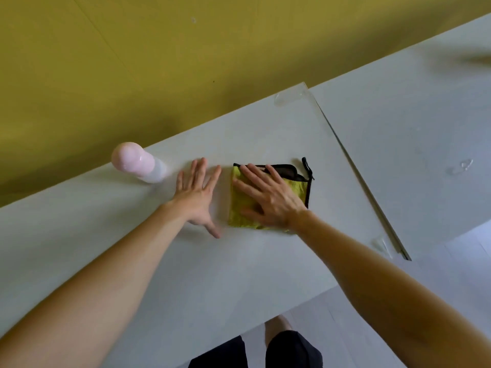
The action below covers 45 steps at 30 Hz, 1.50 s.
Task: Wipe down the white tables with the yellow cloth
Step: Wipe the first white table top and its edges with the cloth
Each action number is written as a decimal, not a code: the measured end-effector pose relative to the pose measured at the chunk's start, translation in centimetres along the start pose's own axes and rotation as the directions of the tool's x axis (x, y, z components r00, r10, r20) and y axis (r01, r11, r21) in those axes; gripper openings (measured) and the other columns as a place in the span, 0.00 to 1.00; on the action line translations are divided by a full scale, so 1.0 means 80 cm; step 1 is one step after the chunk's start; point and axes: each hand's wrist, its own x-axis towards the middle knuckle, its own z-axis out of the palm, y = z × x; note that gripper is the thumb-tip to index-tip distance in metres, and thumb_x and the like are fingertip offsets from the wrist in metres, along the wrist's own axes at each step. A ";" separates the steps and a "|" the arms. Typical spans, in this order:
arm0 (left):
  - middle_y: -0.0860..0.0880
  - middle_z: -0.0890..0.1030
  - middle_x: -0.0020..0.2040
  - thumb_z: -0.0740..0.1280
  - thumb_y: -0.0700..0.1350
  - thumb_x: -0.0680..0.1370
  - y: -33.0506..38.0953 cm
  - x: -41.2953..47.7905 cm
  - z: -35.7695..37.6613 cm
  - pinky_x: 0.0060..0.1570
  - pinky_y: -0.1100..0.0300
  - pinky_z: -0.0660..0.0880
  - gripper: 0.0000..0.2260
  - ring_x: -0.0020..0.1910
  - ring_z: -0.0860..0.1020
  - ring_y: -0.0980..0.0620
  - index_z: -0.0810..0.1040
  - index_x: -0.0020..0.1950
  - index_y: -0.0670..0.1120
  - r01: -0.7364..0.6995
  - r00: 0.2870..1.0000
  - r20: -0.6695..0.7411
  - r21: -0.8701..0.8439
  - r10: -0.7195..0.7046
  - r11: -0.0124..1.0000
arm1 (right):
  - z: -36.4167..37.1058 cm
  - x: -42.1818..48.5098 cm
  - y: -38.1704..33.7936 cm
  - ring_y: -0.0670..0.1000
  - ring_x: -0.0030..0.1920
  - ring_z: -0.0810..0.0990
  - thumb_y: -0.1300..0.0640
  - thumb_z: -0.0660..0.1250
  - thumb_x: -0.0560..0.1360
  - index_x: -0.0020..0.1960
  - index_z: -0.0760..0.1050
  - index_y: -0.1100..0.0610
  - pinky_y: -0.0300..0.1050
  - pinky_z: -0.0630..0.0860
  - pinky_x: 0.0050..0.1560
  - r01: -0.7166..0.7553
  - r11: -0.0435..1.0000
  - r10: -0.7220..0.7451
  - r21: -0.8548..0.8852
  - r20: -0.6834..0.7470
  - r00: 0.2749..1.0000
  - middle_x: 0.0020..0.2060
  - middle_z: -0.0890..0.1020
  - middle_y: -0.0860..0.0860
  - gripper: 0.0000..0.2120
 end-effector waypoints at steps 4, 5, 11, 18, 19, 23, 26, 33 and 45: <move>0.40 0.09 0.71 0.84 0.75 0.51 0.004 0.012 0.008 0.77 0.26 0.28 0.87 0.72 0.12 0.35 0.14 0.77 0.52 0.015 0.996 0.092 -0.039 -0.011 0.999 | 0.020 -0.031 0.012 0.55 0.89 0.42 0.30 0.55 0.86 0.89 0.51 0.44 0.66 0.46 0.87 0.019 1.000 -0.019 -0.024 0.007 1.000 0.89 0.45 0.53 0.38; 0.39 0.09 0.71 0.84 0.75 0.52 0.002 0.011 0.007 0.77 0.25 0.29 0.87 0.72 0.12 0.34 0.13 0.76 0.51 0.005 0.995 0.101 -0.055 0.000 0.998 | 0.015 -0.037 0.028 0.55 0.89 0.42 0.29 0.56 0.85 0.89 0.51 0.44 0.65 0.47 0.87 0.005 1.000 -0.004 -0.017 0.012 1.000 0.89 0.46 0.52 0.38; 0.38 0.10 0.70 0.84 0.73 0.55 -0.001 0.002 0.005 0.77 0.25 0.29 0.85 0.72 0.12 0.33 0.13 0.75 0.50 0.010 0.991 0.130 -0.061 -0.002 0.998 | -0.026 0.059 0.138 0.57 0.89 0.41 0.22 0.46 0.82 0.89 0.46 0.43 0.66 0.44 0.86 -0.545 0.837 0.548 0.053 -0.092 0.832 0.89 0.43 0.53 0.42; 0.36 0.10 0.71 0.83 0.75 0.54 0.008 -0.004 -0.004 0.77 0.26 0.28 0.85 0.72 0.13 0.32 0.14 0.75 0.48 0.017 0.989 0.147 -0.036 -0.012 0.999 | 0.010 0.039 -0.024 0.61 0.88 0.43 0.28 0.53 0.84 0.89 0.52 0.48 0.67 0.48 0.85 -0.220 0.975 0.219 -0.027 -0.040 0.975 0.88 0.46 0.60 0.41; 0.36 0.10 0.71 0.83 0.75 0.54 0.008 -0.004 -0.004 0.77 0.26 0.28 0.86 0.73 0.13 0.32 0.14 0.76 0.48 0.019 0.989 0.147 -0.041 -0.012 0.999 | 0.009 0.030 -0.025 0.60 0.88 0.43 0.27 0.54 0.83 0.89 0.52 0.47 0.67 0.48 0.85 -0.174 0.983 0.174 -0.060 -0.011 0.985 0.88 0.46 0.59 0.42; 0.36 0.10 0.70 0.83 0.75 0.55 0.006 -0.004 -0.006 0.77 0.26 0.28 0.85 0.72 0.13 0.32 0.14 0.76 0.47 0.036 0.987 0.160 -0.030 -0.031 0.999 | -0.005 0.045 0.009 0.58 0.89 0.44 0.26 0.54 0.83 0.89 0.55 0.55 0.66 0.48 0.86 0.061 0.989 -0.058 -0.136 0.026 0.998 0.88 0.50 0.59 0.45; 0.35 0.10 0.70 0.83 0.75 0.56 0.007 -0.004 -0.004 0.77 0.25 0.29 0.84 0.72 0.13 0.31 0.14 0.75 0.45 0.050 0.984 0.170 -0.006 -0.048 0.999 | 0.002 0.058 0.011 0.58 0.89 0.42 0.29 0.53 0.85 0.90 0.48 0.54 0.66 0.44 0.87 0.318 0.940 -0.314 -0.125 0.049 0.948 0.88 0.46 0.59 0.43; 0.40 0.12 0.74 0.86 0.71 0.51 0.013 -0.006 -0.009 0.79 0.28 0.30 0.87 0.75 0.14 0.36 0.16 0.79 0.51 0.069 0.991 0.116 -0.053 -0.063 0.996 | -0.007 0.036 0.088 0.55 0.89 0.41 0.30 0.53 0.86 0.89 0.52 0.45 0.66 0.49 0.86 0.077 0.995 -0.079 -0.064 -0.024 0.997 0.89 0.45 0.55 0.37; 0.39 0.25 0.84 0.83 0.73 0.53 0.012 -0.035 0.011 0.86 0.37 0.38 0.85 0.85 0.27 0.39 0.20 0.81 0.43 0.132 0.985 -0.109 -0.014 -0.133 0.991 | -0.009 0.160 -0.012 0.58 0.89 0.43 0.28 0.47 0.85 0.90 0.49 0.53 0.67 0.44 0.86 -0.046 0.999 0.045 -0.010 -0.079 0.996 0.88 0.45 0.59 0.42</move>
